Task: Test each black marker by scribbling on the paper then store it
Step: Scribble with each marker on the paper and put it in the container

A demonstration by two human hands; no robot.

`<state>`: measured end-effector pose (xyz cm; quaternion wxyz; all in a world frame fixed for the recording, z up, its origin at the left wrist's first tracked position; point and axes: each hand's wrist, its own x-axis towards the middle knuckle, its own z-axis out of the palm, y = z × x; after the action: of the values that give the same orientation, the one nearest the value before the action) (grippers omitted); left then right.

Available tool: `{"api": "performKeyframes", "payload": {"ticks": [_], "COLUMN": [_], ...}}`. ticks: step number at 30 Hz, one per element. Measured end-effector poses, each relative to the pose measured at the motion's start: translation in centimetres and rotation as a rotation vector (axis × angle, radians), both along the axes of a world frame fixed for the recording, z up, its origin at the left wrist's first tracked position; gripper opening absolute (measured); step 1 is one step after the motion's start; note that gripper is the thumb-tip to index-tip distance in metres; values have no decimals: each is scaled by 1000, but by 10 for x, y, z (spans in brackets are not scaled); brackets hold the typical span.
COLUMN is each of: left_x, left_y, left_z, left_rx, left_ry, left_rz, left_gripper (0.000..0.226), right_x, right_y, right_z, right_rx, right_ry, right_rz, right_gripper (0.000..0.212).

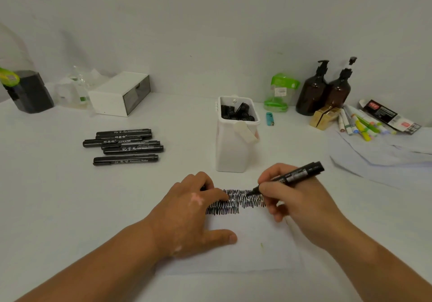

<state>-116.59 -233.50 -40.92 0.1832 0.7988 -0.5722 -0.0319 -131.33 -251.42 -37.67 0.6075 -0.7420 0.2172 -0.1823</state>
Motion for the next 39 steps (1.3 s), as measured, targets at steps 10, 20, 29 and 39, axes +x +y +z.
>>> {"api": "performKeyframes", "payload": {"ticks": [10,20,29,39], "left_x": [-1,0,1,1], "left_y": [-1,-1,-1,-1], "left_z": [-1,-4,-2,-2], "left_rx": [27,17,29,29], "left_ry": [13,17,33,40], "left_rz": [9,12,10,6], "left_gripper": [77,79,79,79], "right_x": [-1,-2,-2,-1], "right_y": [11,9,7,7], "right_z": [-30,-32,-32,-31], "right_rx": [-241,-294,-302,-303], "right_ry": [148,189,177,204], "right_rz": [-89,-57,-75,-82], "right_gripper": [25,14,10,9]}}
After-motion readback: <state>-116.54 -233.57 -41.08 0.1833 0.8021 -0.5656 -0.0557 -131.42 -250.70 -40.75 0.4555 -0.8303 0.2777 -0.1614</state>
